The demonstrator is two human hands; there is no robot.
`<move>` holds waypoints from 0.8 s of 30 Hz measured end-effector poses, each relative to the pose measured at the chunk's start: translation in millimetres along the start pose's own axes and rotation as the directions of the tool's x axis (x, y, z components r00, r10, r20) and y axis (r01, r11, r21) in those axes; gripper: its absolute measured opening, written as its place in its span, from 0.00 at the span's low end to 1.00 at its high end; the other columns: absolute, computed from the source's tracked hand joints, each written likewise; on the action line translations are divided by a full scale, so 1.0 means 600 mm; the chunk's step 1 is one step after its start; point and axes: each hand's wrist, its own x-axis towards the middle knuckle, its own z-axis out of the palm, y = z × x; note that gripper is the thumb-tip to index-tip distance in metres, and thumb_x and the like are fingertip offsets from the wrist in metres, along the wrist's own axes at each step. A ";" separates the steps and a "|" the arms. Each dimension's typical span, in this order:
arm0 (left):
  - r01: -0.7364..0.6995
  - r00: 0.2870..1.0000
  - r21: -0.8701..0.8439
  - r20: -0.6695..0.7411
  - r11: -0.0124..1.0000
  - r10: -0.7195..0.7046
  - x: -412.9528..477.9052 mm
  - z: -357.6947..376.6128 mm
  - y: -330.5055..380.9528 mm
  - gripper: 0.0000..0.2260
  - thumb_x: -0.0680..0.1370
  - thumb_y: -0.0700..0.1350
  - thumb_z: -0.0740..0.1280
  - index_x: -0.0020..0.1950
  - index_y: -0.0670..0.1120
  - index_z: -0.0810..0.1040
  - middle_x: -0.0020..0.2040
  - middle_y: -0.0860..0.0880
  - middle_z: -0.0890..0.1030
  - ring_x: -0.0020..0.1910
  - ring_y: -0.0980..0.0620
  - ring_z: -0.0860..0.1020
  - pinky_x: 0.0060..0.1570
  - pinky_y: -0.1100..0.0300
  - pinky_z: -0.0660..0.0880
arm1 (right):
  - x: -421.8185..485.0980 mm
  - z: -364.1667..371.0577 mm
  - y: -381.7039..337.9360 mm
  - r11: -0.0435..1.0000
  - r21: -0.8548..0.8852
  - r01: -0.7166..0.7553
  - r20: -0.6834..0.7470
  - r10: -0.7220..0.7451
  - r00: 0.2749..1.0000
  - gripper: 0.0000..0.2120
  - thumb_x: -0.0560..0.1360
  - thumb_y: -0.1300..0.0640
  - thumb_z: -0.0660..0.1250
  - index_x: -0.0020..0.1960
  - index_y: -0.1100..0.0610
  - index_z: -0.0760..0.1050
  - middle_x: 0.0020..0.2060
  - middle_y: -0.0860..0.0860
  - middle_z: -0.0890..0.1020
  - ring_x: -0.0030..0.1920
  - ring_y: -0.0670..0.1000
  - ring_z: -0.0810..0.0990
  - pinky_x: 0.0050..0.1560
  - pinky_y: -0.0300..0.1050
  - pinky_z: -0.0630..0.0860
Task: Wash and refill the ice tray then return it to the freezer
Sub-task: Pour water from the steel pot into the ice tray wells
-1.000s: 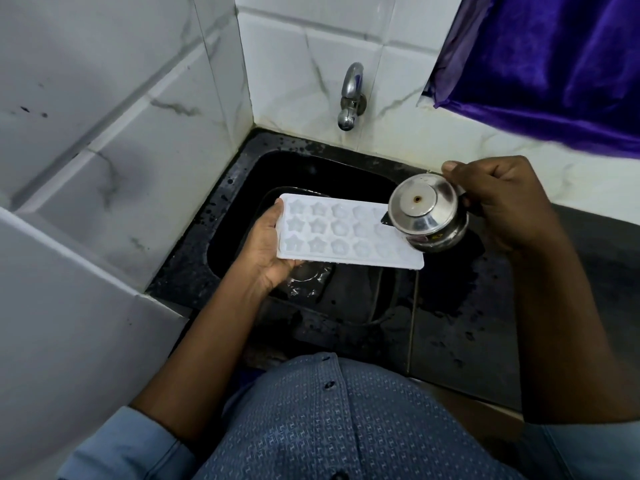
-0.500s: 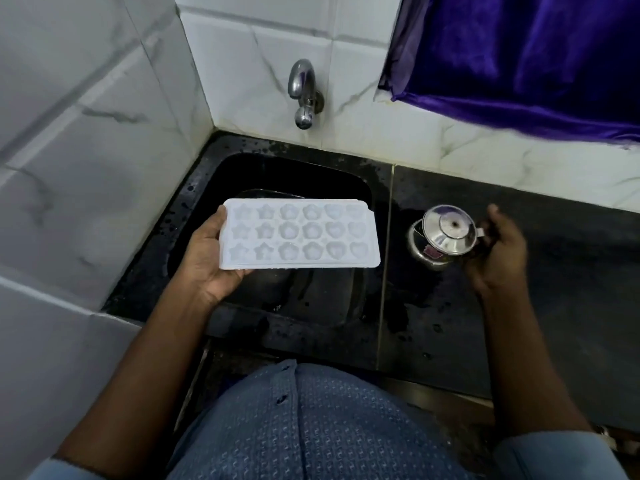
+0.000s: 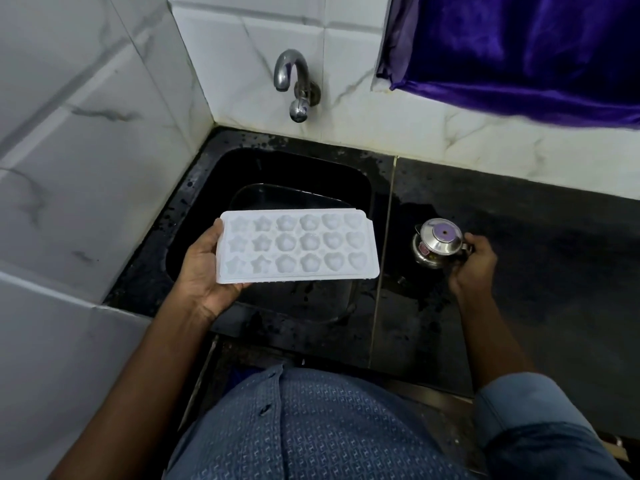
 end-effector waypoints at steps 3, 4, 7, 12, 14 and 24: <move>-0.007 1.000 -0.006 -0.029 1.000 0.007 -0.011 0.005 -0.012 0.25 0.86 0.60 0.58 0.70 0.44 0.82 0.66 0.40 0.84 0.62 0.39 0.84 0.52 0.42 0.85 | 0.025 0.002 0.009 1.000 0.028 -0.012 -0.020 0.013 1.000 0.16 0.77 0.64 0.62 0.32 0.54 0.76 0.29 0.48 0.78 0.32 0.48 0.78 0.38 0.40 0.75; -0.008 0.999 -0.015 -0.036 1.000 0.007 -0.014 0.006 -0.014 0.25 0.86 0.60 0.58 0.67 0.44 0.84 0.65 0.40 0.85 0.61 0.39 0.85 0.50 0.42 0.86 | 0.030 0.003 0.014 1.000 0.016 -0.014 -0.023 0.014 1.000 0.15 0.77 0.64 0.62 0.33 0.55 0.75 0.29 0.47 0.78 0.32 0.47 0.77 0.38 0.40 0.75; -0.007 0.998 -0.031 -0.058 0.999 0.005 -0.023 0.012 -0.026 0.24 0.86 0.59 0.58 0.60 0.45 0.88 0.64 0.40 0.85 0.57 0.40 0.87 0.46 0.43 0.86 | 0.044 0.003 0.029 1.000 -0.018 -0.020 -0.020 0.020 1.000 0.17 0.76 0.64 0.62 0.30 0.53 0.73 0.27 0.46 0.75 0.30 0.47 0.75 0.36 0.39 0.72; -0.020 0.997 -0.003 -0.074 1.000 0.020 -0.036 0.025 -0.041 0.24 0.86 0.59 0.57 0.58 0.46 0.88 0.64 0.41 0.85 0.58 0.41 0.86 0.50 0.43 0.86 | 0.062 0.006 0.037 0.977 -0.211 0.026 -0.050 -0.037 0.998 0.15 0.76 0.64 0.63 0.31 0.54 0.70 0.24 0.44 0.73 0.26 0.43 0.71 0.29 0.38 0.66; -0.020 0.997 -0.001 -0.079 1.000 0.019 -0.038 0.028 -0.045 0.24 0.87 0.59 0.57 0.59 0.46 0.88 0.64 0.41 0.85 0.59 0.41 0.86 0.53 0.42 0.85 | 0.061 0.012 0.034 0.952 -0.303 0.046 -0.041 -0.061 0.997 0.11 0.73 0.61 0.65 0.31 0.54 0.72 0.25 0.45 0.74 0.26 0.44 0.71 0.27 0.39 0.64; 0.009 0.998 0.041 -0.057 0.999 -0.007 -0.028 0.067 -0.086 0.23 0.86 0.59 0.60 0.58 0.45 0.89 0.63 0.41 0.86 0.57 0.41 0.87 0.48 0.43 0.86 | -0.017 0.000 0.014 0.657 -0.669 0.347 -0.004 -0.471 0.882 0.09 0.73 0.49 0.66 0.50 0.50 0.69 0.49 0.60 0.80 0.51 0.58 0.79 0.59 0.52 0.73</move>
